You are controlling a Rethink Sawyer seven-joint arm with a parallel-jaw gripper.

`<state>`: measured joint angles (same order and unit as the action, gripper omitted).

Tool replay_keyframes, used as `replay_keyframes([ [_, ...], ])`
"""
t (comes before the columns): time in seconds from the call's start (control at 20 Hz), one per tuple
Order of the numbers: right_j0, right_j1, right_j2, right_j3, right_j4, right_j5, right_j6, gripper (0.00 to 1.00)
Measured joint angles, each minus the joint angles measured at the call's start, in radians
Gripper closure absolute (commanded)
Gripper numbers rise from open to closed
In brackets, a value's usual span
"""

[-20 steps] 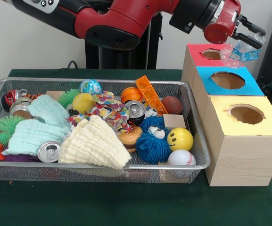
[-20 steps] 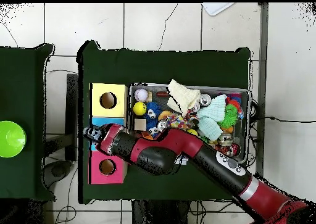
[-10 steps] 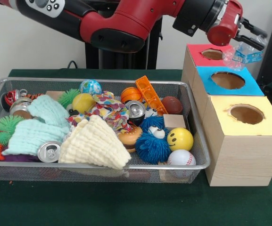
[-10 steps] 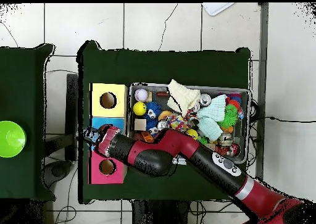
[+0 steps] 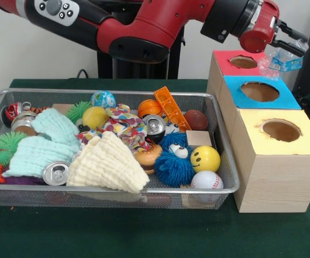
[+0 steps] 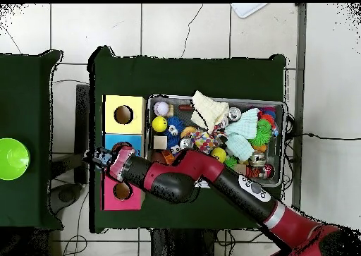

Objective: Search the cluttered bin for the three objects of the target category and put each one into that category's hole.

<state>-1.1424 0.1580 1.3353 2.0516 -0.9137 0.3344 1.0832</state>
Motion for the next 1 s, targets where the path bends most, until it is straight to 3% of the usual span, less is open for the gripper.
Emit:
replay_keyframes([
  [0.3,-0.015,0.029,0.0,0.0,-0.001,0.0,-0.022,1.0],
  [1.0,-0.05,0.067,-0.021,-0.006,-0.004,0.0,-0.201,1.0],
])
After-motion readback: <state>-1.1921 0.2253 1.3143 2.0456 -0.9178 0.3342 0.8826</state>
